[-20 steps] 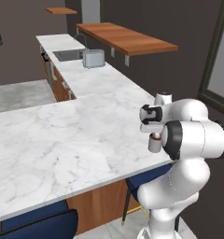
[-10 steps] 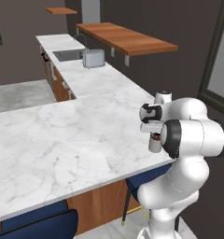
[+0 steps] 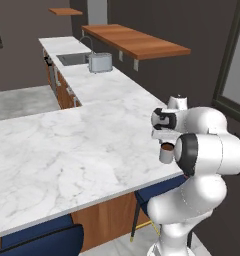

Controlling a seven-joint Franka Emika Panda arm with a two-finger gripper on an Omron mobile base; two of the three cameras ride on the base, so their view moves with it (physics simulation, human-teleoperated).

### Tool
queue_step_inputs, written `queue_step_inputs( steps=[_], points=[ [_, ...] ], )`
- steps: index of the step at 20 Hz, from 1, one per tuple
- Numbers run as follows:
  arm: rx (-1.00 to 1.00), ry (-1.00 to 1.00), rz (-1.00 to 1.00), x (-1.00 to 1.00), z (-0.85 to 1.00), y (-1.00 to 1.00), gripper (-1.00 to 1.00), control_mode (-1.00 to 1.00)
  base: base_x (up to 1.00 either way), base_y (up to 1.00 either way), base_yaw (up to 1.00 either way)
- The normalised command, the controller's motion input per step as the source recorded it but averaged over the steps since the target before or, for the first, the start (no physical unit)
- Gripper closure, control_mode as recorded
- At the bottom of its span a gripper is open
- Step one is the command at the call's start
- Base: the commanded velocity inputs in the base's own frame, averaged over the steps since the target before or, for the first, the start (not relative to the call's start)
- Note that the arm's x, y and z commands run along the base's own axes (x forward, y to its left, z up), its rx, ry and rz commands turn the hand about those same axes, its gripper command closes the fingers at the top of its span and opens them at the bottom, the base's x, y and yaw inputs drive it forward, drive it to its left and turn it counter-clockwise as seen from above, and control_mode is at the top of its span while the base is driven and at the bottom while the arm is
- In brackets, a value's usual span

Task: Pick up the marshmallow and place it in the cup of hot chocolate on the dining counter.

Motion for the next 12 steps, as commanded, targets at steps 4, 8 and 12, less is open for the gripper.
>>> queue_step_inputs(
  steps=[4,8,12],
  points=[
    [0.04,-0.26,0.0,-0.17,0.85,0.06,-1.0,-1.0,0.0,0.0,0.0],
    [0.0,-0.23,0.0,-0.22,0.83,0.23,-1.0,-1.0,0.0,0.0,0.0],
    [0.0,-0.17,0.0,-0.43,0.81,0.37,-1.0,-1.0,0.0,0.0,0.0]
  ],
)
